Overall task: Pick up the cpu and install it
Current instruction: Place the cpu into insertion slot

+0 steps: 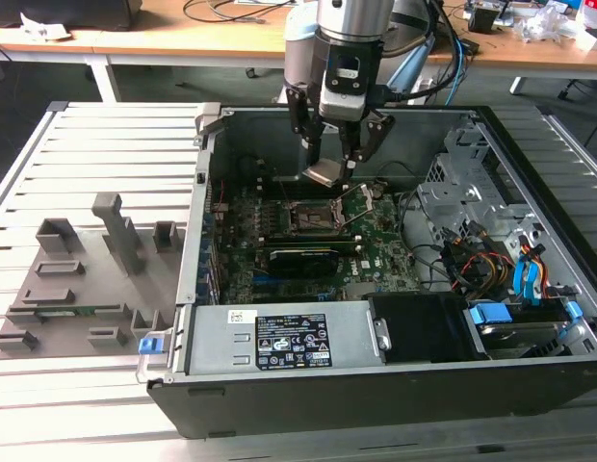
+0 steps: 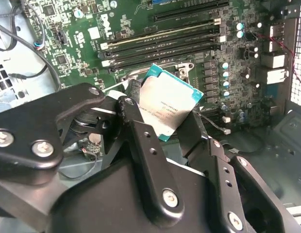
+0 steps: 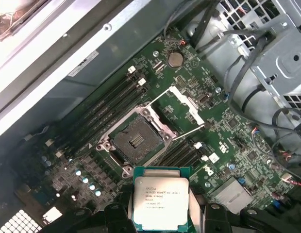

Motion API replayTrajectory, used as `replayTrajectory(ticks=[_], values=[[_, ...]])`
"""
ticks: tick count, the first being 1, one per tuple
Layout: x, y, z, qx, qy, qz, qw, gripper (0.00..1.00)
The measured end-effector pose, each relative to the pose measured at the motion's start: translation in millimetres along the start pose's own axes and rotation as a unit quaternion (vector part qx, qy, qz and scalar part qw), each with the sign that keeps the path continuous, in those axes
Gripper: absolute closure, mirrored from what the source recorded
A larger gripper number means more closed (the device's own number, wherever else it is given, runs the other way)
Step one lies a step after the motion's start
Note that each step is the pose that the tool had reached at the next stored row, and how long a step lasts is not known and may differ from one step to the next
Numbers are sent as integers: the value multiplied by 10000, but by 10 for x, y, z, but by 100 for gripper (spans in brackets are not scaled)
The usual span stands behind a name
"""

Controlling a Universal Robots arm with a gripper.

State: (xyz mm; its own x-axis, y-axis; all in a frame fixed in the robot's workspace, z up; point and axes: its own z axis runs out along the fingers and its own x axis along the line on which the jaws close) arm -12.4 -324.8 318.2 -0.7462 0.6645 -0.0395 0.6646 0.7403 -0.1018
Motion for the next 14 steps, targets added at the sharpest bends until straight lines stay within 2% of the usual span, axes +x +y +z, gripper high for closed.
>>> replayTrajectory(ticks=[3, 7, 14], values=[[0, 0, 0, 20, 15, 240, 9997, 45], [0, 1, 1, 22, 38, 422, 9991, 45], [0, 0, 0, 29, 54, 576, 9983, 45]])
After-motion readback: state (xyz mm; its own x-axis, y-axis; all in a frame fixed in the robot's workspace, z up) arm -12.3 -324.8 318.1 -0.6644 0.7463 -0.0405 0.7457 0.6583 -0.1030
